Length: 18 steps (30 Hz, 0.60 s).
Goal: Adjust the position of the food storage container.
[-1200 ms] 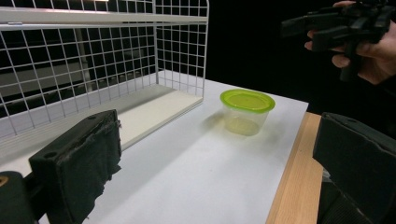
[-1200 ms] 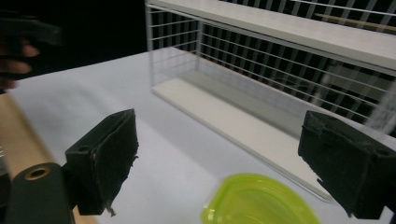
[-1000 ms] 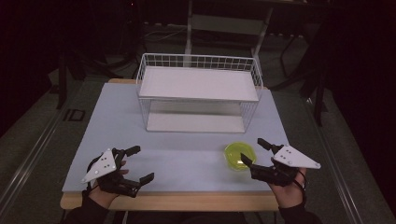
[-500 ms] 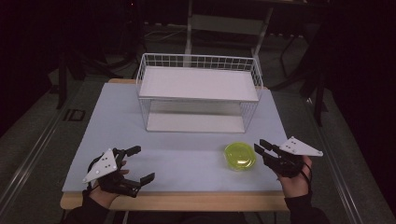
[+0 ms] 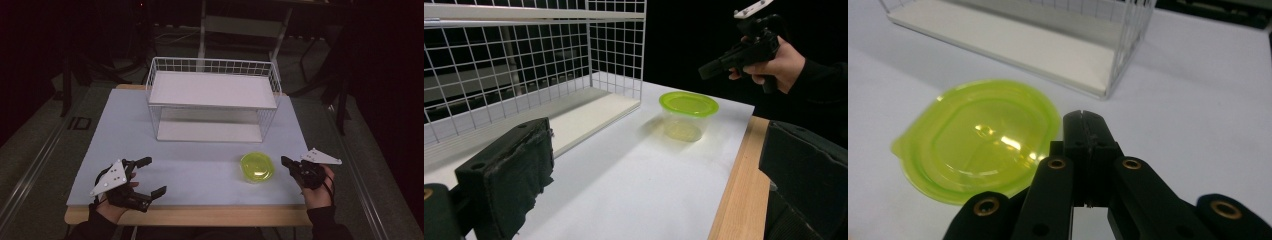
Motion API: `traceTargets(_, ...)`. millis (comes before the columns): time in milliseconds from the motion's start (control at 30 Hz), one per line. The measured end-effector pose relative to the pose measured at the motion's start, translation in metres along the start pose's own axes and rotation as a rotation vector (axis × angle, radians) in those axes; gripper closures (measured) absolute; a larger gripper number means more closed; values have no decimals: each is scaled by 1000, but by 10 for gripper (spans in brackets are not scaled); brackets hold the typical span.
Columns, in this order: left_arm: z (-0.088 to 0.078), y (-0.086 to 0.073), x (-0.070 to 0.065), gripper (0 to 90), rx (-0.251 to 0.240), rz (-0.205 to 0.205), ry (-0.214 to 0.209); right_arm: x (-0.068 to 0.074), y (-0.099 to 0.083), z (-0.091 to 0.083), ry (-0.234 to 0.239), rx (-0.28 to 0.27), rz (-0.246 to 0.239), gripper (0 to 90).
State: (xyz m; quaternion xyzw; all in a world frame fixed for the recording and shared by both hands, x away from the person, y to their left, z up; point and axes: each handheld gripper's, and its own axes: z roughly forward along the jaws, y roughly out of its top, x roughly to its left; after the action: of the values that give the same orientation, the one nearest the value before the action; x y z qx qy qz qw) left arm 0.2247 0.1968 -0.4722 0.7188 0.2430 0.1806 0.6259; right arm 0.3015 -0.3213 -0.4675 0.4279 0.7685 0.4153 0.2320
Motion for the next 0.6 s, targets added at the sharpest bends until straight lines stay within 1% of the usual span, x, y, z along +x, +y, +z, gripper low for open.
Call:
traceTargets(33, 0, 0, 0, 18, 1, 1, -1, 0, 0, 0, 0, 0, 0, 899)
traceTargets(100, 0, 0, 0, 18, 1, 2, -3, -2, -5, 4, 0, 22, 13, 899)
traceTargets(133, 0, 0, 0, 17, 2, 3, -2, -4, -9, 9, 0, 48, 17, 900)
traceTargets(167, 0, 0, 0, 17, 2, 3, -2, -4, -9, 9, 0, 48, 17, 900)
traceTargets(200, 0, 0, 0, 18, 1, 2, -3, -6, -12, 13, -5, 70, 16, 899)
traceTargets(233, 0, 0, 0, 17, 1, 2, -3, -6, -12, 13, -5, 70, 16, 899)
traceTargets(300, 0, 0, 0, 18, 1, 3, -3, -8, -14, 16, -1, 80, 27, 900)
traceTargets(333, 0, 0, 0, 18, 0, 3, -3, -8, -16, 20, 5, 98, 42, 899)
traceTargets(400, 0, 0, 0, 18, 0, 3, -4, -7, -17, 22, 5, 106, 38, 900)
traceTargets(467, 0, 0, 0, 18, 0, 4, -4, -6, -18, 28, 10, 135, 36, 899)
traceTargets(600, 0, 0, 0, 18, -1, 4, -6, -5, -19, 32, 21, 151, 40, 900)
